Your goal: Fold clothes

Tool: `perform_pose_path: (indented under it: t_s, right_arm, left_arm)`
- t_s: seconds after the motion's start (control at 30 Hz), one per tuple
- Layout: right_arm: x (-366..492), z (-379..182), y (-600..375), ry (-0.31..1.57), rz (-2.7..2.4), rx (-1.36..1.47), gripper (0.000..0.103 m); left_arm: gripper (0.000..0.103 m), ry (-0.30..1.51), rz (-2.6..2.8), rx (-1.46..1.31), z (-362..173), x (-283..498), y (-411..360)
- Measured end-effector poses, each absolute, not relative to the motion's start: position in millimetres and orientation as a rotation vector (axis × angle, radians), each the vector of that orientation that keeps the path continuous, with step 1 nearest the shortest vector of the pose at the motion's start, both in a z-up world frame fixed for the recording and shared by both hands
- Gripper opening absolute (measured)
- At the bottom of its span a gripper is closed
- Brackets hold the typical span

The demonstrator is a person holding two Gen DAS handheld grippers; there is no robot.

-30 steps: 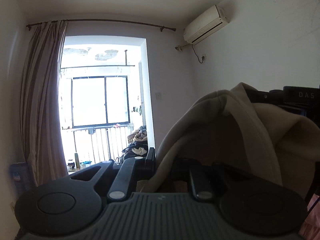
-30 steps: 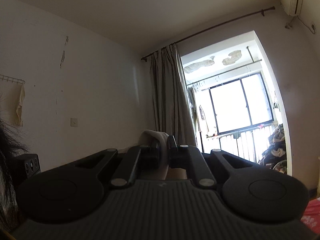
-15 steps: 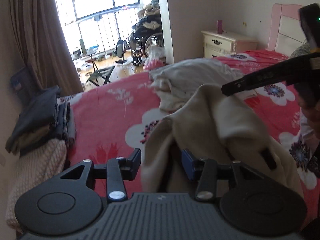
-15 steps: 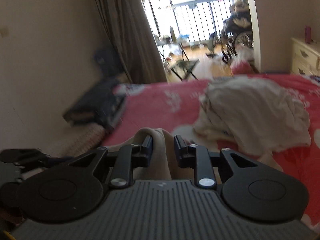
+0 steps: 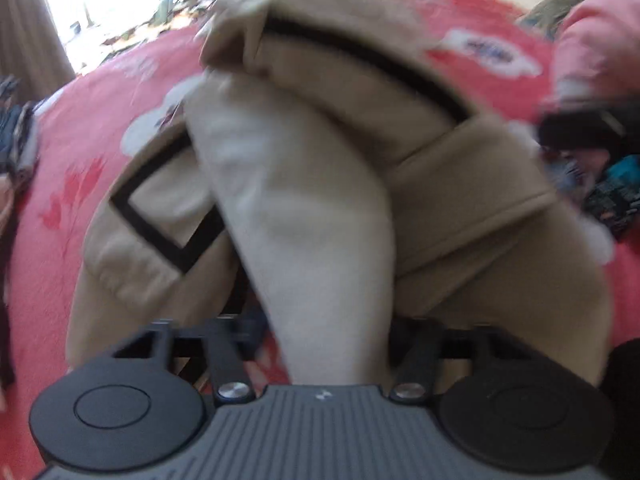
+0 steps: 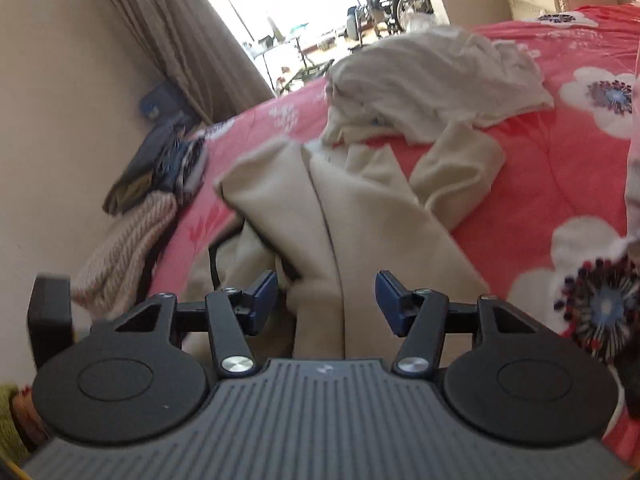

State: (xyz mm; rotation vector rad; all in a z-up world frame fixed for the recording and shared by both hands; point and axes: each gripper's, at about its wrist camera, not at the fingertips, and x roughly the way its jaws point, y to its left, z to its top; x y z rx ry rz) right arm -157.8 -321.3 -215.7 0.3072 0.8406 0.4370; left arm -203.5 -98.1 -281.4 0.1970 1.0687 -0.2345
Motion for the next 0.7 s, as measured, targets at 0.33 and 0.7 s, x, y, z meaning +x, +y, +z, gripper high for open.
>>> perform_pose_path:
  t_s: [0.33,0.7]
  right_arm:
    - [-172,-225,-309,0.725,0.359,0.238,0.012]
    - [-177,-215,-346,0.724,0.4,0.419,0.018]
  left_arm:
    - [0.022,0.857,0.34,0.331,-208,-186,13]
    - [0.052,0.698,0.044,0.48,-193,-271,-59]
